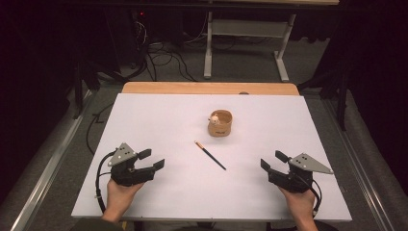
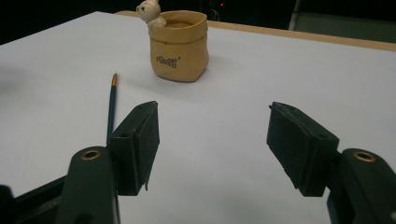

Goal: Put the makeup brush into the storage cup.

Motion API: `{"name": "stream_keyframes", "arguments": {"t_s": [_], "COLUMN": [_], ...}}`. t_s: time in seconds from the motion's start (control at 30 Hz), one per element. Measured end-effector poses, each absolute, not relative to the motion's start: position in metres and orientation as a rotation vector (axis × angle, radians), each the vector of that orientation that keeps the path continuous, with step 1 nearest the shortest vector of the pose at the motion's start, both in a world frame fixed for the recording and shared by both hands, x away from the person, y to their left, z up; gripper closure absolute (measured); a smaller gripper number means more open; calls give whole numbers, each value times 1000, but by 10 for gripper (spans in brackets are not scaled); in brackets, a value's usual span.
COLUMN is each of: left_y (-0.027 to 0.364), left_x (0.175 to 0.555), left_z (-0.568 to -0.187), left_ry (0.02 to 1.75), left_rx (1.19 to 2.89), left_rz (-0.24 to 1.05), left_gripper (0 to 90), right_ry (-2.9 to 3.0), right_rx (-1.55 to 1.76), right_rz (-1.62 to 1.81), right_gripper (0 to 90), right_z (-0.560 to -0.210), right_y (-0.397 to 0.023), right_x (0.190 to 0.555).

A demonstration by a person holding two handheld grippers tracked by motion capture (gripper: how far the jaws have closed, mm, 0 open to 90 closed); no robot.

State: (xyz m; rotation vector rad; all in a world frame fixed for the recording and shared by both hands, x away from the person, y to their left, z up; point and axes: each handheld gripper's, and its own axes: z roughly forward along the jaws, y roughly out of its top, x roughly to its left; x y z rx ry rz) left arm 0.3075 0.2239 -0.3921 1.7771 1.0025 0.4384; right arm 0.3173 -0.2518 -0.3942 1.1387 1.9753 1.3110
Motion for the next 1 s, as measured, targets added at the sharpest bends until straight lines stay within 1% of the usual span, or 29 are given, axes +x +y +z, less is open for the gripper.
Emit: {"name": "stream_keyframes", "arguments": {"t_s": [1.0], "left_y": [223], "left_x": [307], "left_z": [-393], "left_ry": [1000], "left_rx": [1784], "left_rz": [428], "left_gripper": [344], "right_ry": [1996], "right_rx": [1150], "right_rz": [1298], "right_gripper": [367], "right_z": [-396], "right_y": [-250], "right_x": [319]}}
